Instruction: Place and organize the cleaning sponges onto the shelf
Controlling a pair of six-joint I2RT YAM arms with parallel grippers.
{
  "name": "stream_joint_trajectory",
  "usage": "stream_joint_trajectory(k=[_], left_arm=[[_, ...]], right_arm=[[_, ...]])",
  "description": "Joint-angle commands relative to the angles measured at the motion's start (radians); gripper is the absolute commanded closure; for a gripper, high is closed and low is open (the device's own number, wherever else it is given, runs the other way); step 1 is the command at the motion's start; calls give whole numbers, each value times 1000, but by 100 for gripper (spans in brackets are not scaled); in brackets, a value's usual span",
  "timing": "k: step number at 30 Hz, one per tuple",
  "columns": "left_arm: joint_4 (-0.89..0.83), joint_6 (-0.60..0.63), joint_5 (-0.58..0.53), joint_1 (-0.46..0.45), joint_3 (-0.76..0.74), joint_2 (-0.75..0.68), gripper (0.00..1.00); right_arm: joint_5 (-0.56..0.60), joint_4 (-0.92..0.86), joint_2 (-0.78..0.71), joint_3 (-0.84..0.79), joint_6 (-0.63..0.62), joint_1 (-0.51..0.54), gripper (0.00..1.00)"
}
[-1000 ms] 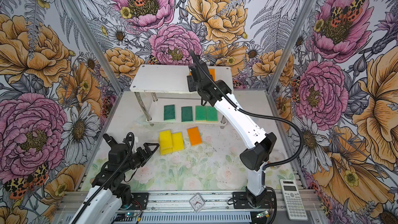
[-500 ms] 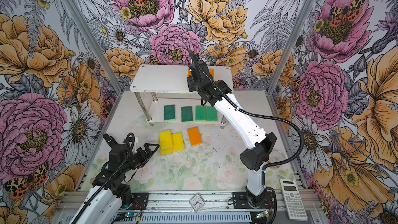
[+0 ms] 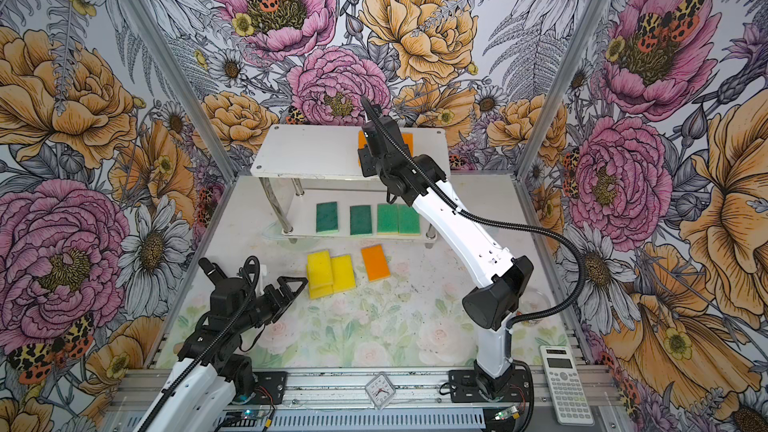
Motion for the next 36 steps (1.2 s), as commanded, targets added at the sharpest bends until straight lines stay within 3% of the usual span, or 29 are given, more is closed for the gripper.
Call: stream_joint_trajectory(k=[1,8,36], left_arm=[[8,-9,3,11,-10,-13,1],[7,-7,2,10,-9,-15,1],[7,-9,2,13,-12,-15,1]], right_arm=[[-46,1,2,21,0,10,79],[-75,4,13,21,24,10,82],[11,4,-59,-118,86,-32,85]])
